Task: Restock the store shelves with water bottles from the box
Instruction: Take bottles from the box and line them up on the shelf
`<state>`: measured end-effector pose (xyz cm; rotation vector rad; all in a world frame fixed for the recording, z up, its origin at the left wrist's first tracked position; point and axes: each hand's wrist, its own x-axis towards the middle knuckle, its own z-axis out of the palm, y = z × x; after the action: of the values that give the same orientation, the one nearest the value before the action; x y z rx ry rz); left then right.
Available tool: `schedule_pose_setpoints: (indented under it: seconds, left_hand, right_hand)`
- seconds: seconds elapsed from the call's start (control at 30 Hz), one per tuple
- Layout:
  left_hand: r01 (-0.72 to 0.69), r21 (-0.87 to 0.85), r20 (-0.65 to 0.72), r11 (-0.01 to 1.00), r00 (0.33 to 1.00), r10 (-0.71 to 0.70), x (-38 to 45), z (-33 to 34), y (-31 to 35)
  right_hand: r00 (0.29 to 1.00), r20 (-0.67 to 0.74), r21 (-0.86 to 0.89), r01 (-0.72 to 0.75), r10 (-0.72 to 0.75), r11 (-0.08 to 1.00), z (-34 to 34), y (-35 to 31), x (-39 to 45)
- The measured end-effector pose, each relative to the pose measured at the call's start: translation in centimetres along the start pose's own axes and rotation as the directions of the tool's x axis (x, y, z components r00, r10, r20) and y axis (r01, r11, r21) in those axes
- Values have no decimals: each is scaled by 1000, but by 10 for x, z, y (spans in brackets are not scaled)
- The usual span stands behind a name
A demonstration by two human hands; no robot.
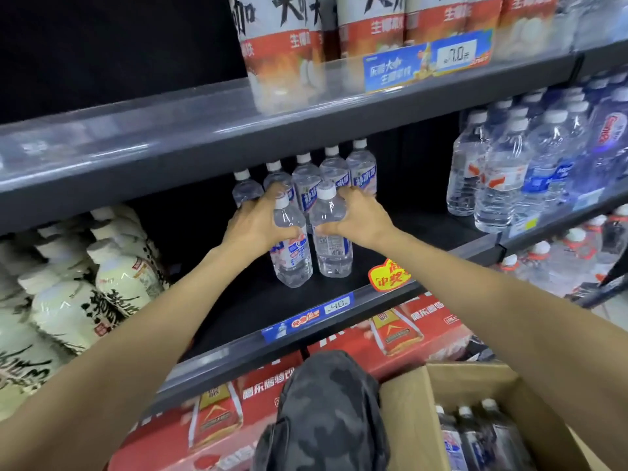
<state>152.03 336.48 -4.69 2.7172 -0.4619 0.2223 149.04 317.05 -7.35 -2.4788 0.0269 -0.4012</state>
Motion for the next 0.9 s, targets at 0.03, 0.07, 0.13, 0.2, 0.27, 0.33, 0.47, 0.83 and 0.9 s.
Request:
schedule_pose_setpoints:
  seconds: [0.03, 0.07, 0.13, 0.2, 0.27, 0.33, 0.47, 0.83, 0.9]
  left_hand:
    - [-7, 2, 7, 1000, 1000, 7, 2, -1, -1]
    - [-20, 5, 16, 1000, 1000, 19, 4, -1, -2]
    - [-44, 24, 38, 999, 998, 43, 8, -1, -6]
    - [-49, 47, 63, 998, 997, 46, 12, -2, -10]
    - [-46, 50, 103, 998, 994, 40, 17, -5, -16]
    - [-68, 34, 149, 997, 987, 62, 20, -9, -22]
    - [-93, -13, 270, 996, 958, 94, 23, -20, -26]
    - [-17, 219, 78, 976, 997, 0, 26, -6, -30]
    - [10, 200, 57, 980, 998, -22, 26, -4, -31]
  right_hand:
    - [1000, -10, -13, -8, 8, 1000, 3, 0, 4]
    - [1000, -11, -22, -15, 15, 1000, 6, -1, 7]
    - [999, 19, -41, -42, 43, 998, 9, -1, 14]
    - [992, 98, -87, -69, 77, 994, 9, -1, 20]
    - [976, 208, -80, -52, 68, 995, 5, 3, 25]
    - [942, 335, 27, -30, 19, 999, -3, 12, 27]
    - [921, 390, 113, -24, -22, 993, -9, 27, 27]
    - [982, 131, 193, 108, -134, 975, 37, 9, 24]
    - [986, 116, 171, 103, -124, 980, 43, 4, 27]
